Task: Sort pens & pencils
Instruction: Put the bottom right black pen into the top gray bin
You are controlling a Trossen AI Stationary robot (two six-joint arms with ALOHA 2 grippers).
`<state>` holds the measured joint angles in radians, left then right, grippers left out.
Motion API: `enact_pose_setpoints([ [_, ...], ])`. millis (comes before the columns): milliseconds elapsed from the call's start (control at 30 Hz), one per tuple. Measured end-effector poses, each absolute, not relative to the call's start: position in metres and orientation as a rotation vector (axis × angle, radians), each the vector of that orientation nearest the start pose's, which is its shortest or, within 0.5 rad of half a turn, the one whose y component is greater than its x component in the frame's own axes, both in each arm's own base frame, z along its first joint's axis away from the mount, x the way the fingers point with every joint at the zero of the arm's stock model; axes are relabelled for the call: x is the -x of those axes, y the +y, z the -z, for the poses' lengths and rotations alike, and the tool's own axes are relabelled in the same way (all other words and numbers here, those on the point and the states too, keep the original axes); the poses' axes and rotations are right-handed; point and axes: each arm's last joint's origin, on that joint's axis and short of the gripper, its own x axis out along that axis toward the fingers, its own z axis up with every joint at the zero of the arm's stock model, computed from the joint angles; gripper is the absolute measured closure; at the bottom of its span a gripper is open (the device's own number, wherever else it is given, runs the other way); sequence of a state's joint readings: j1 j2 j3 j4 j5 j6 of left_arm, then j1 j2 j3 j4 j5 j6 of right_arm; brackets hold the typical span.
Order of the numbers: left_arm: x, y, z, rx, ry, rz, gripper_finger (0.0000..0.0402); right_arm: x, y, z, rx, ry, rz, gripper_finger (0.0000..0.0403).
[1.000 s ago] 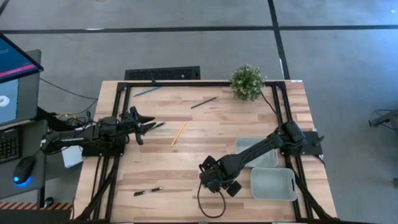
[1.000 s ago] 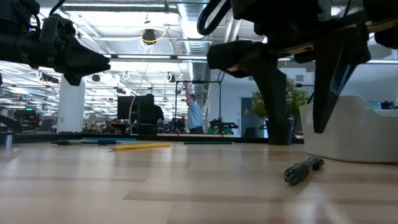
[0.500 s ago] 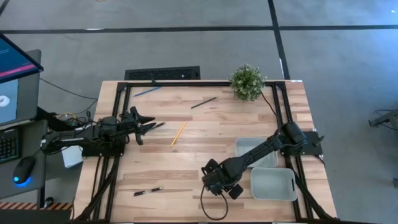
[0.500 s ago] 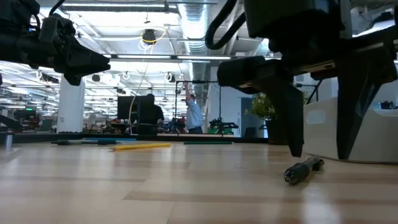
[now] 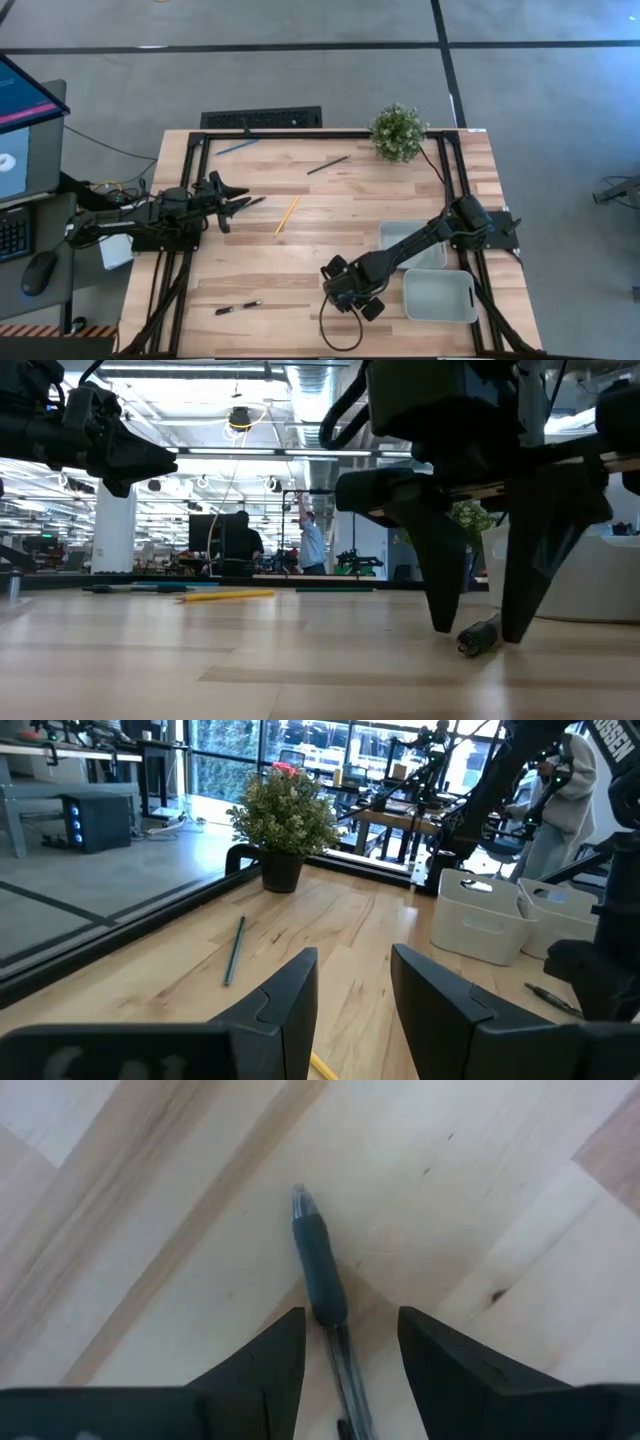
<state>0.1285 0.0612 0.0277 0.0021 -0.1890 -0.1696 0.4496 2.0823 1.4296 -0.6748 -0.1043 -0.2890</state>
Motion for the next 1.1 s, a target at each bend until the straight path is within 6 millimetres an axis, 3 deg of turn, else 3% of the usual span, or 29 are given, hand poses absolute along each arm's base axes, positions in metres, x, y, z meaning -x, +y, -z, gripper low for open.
enact_pose_setpoints([
  [900,-0.098,0.0182,-0.1683,0.138,0.009,-0.322,0.0283,-0.369,0.1817,-0.1303,0.455,1.208,-0.687,0.0221],
  [1100,-0.098,0.0182,-0.1682,0.109,0.014,-0.321,0.0283,-0.3711,0.1789,-0.1298,0.443,1.204,-0.685,0.0238],
])
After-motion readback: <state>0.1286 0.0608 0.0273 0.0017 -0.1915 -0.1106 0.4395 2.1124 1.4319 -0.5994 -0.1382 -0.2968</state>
